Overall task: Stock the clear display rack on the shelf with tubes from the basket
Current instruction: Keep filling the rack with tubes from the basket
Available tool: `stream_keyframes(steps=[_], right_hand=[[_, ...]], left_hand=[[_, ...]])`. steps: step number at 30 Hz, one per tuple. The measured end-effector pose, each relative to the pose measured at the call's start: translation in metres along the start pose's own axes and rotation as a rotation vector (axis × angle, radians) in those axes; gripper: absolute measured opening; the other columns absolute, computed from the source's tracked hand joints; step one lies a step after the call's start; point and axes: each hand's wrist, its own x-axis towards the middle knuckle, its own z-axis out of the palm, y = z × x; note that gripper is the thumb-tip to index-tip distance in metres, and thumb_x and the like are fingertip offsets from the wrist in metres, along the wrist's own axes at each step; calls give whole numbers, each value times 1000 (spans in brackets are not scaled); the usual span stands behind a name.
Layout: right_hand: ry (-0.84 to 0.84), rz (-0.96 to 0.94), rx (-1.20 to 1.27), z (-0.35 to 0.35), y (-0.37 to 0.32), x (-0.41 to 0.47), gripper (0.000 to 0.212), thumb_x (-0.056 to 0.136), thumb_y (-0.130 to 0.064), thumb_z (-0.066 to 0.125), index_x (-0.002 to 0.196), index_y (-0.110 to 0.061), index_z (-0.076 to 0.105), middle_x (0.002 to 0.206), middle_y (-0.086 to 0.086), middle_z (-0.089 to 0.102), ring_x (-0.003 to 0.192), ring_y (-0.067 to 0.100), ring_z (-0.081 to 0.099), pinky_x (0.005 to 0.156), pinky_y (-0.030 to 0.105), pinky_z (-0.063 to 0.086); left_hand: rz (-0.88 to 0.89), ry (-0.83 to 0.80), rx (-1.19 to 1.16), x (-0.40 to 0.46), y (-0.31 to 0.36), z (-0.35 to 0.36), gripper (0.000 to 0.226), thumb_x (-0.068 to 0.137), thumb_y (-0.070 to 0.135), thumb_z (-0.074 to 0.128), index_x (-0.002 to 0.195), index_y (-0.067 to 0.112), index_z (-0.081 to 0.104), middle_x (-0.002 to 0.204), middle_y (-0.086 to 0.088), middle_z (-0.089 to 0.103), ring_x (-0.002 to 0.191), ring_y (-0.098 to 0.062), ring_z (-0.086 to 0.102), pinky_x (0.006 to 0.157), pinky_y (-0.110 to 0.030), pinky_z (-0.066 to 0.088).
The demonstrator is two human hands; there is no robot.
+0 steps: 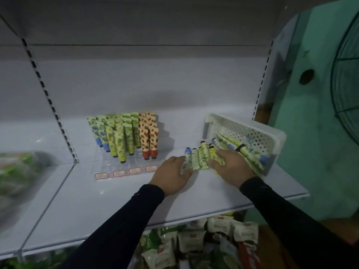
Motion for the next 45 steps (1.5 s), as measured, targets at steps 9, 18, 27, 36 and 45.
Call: stream_keyframes(steps=[9,18,27,36,45], right_hand=[[46,59,-131,18,-3,27,50,87,-51,56,102,-4,63,97,18,65,97,34,60,79,37,48],[-2,5,-19,21,-14,19,30,85,-32,67,88,-3,63,84,17,65,83,31,60,65,31,40],[-122,25,40,11,-25,3,28,79,-34,75,80,-14,56,69,-5,54,75,19,54,59,27,37],[-139,55,63,-1,-31,0,51,89,-26,66,133,-4,55,136,11,56,120,26,57,99,29,44],[23,-34,175,-43,-68,1,37,89,-25,66,125,-17,58,117,4,63,95,19,60,72,25,47]], left_hand=[[-132,-71,41,69,22,27,40,94,47,46,117,14,50,114,-17,55,106,-36,53,83,-37,40],[-130,-54,113,56,14,25,40,89,42,57,116,14,50,105,-13,54,100,-33,52,74,-32,36],[-162,-182,120,34,23,2,49,85,40,64,118,12,42,99,-5,56,87,-22,49,70,-30,38],[-198,-283,261,11,17,-3,47,96,38,48,132,10,39,100,-9,54,88,-24,49,71,-32,39],[-180,-235,-176,-20,-10,-38,53,82,26,63,130,31,40,88,4,57,65,-15,57,48,-22,43]])
